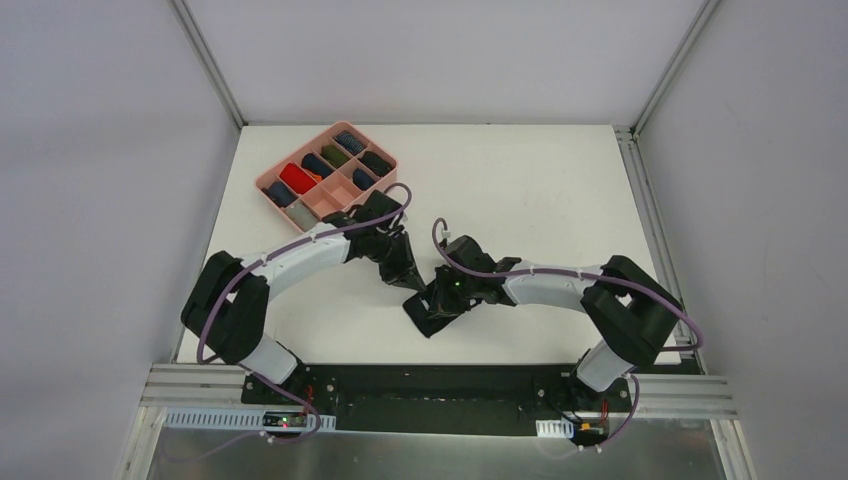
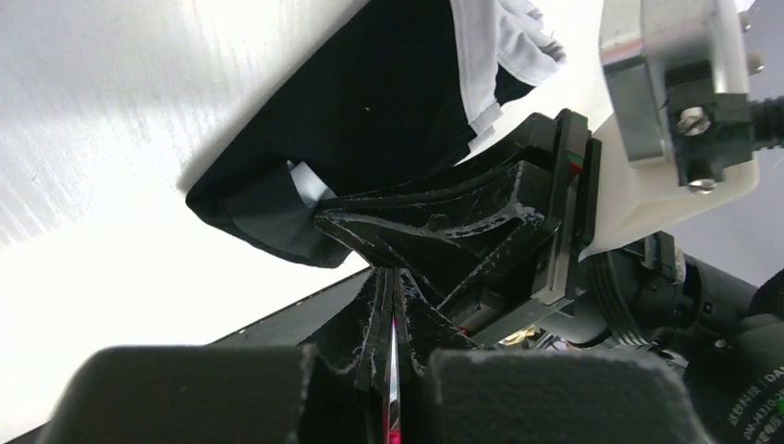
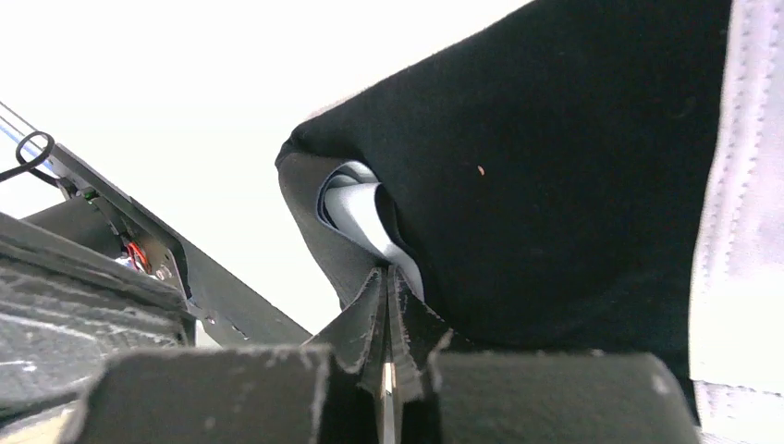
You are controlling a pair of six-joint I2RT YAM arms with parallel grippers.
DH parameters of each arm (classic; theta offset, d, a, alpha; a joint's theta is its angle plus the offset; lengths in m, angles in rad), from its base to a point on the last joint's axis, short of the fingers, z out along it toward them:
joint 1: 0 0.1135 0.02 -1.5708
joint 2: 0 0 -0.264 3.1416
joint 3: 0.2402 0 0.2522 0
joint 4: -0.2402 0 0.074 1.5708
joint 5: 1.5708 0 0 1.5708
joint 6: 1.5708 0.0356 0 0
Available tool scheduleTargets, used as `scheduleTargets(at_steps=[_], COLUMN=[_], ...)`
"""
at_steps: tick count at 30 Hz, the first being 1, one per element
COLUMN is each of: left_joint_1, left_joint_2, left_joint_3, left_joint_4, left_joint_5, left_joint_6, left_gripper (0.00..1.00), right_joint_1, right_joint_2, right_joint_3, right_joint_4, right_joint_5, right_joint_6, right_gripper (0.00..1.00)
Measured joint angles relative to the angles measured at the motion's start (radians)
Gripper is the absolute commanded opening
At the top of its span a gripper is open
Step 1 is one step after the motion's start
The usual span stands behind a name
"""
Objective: Roll the underwear
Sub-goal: Roll the underwear to the center of the board.
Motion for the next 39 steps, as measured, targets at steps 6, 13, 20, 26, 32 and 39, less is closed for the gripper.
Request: scheduleTargets(at_steps=[6,13,20,26,32,39], left_joint_1=[0.0,0.0,0.041,0.052,0.052,0.052], left_joint_2=[0.018,0.129,0.265,0.283,0.267,0.266], left_joint_3=[-0.019,-0.019,0.027,0.035,0.023,0.021], left_joint_4=[-0.022,-0.029,-0.037,-0.038,-0.029,-0.026], left_joint_5=[0.0,0.0,0.03,0.053,0.05,0.05], left_joint_6=[0.011,0.049,0.092,0.105,0.111,0.113], left_gripper=[0.0,0.0,0.0,0.0,0.0,0.0], right_joint_1=[-0.001,-0.001,-0.001,0.039,0.183,0.358], right_joint_2=[0.004,0.004,-0.006,-0.103,-0.227,-0.135], right_joint_3=[-0.001,-0.002,-0.003,-0.003,0.034,0.212], right_joint_4=[0.014,0.014,0.008,-0.088,-0.2,-0.311], right_joint_5=[-0.007,-0.007,0.0,0.085,0.292,0.548], right_joint_6=[0.002,0.003,0.006,-0.048,-0.184,-0.359], right_gripper=[0.0,0.0,0.0,0.32,0.54,0.59])
